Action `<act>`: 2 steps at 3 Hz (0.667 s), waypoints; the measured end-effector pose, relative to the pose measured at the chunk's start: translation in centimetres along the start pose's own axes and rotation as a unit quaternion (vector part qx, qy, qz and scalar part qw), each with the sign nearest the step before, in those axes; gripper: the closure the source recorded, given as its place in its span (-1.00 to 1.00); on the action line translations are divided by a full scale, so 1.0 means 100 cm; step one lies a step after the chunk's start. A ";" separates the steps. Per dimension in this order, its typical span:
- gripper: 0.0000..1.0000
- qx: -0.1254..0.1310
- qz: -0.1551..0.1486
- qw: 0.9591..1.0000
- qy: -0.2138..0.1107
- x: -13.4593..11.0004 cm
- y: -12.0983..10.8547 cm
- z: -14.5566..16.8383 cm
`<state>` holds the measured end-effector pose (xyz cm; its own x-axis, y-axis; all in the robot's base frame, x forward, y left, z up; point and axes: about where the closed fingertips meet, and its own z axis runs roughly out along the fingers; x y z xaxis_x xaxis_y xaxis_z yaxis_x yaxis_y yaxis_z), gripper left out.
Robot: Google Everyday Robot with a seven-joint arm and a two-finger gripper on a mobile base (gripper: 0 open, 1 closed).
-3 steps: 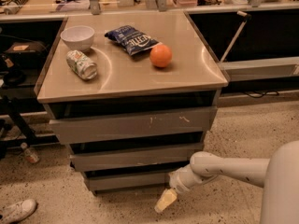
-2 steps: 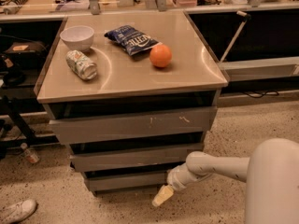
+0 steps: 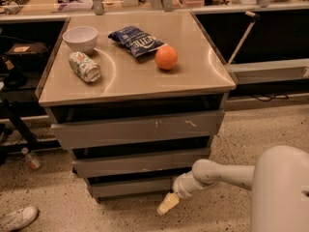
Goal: Open bottom drawer
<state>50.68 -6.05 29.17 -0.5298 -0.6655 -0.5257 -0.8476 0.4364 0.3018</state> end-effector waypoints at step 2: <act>-1.00 0.039 0.011 0.999 -0.029 0.006 -0.042 0.028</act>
Offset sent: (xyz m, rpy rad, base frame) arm 0.0545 -0.0132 -0.0550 0.0037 -0.1051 -0.1245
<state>53.99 -6.55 25.36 -0.5446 -0.6196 -0.5652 -0.8292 0.4987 0.2524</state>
